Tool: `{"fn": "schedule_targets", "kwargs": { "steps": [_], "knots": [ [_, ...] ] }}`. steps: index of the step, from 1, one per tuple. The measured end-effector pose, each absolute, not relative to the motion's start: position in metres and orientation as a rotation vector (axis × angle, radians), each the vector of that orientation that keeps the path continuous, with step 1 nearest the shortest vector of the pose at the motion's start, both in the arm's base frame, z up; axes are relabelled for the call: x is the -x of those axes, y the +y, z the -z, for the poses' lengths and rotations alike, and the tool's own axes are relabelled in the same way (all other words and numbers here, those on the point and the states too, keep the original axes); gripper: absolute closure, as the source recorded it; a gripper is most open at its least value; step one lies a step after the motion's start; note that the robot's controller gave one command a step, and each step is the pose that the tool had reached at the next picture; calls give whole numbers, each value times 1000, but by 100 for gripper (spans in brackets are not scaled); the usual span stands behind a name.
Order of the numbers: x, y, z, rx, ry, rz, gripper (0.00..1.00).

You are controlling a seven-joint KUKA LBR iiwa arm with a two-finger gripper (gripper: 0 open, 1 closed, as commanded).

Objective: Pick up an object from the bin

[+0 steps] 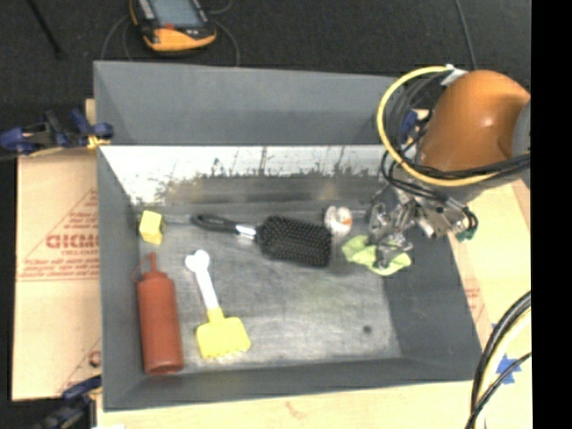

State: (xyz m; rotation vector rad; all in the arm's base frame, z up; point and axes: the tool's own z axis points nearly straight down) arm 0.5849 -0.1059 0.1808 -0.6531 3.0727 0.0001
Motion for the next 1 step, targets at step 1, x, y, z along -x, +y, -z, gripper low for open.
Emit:
{"fn": "schedule_targets", "kwargs": {
  "steps": [1],
  "knots": [
    [-563,-112,-218,680,3061,5,100]
  ]
}}
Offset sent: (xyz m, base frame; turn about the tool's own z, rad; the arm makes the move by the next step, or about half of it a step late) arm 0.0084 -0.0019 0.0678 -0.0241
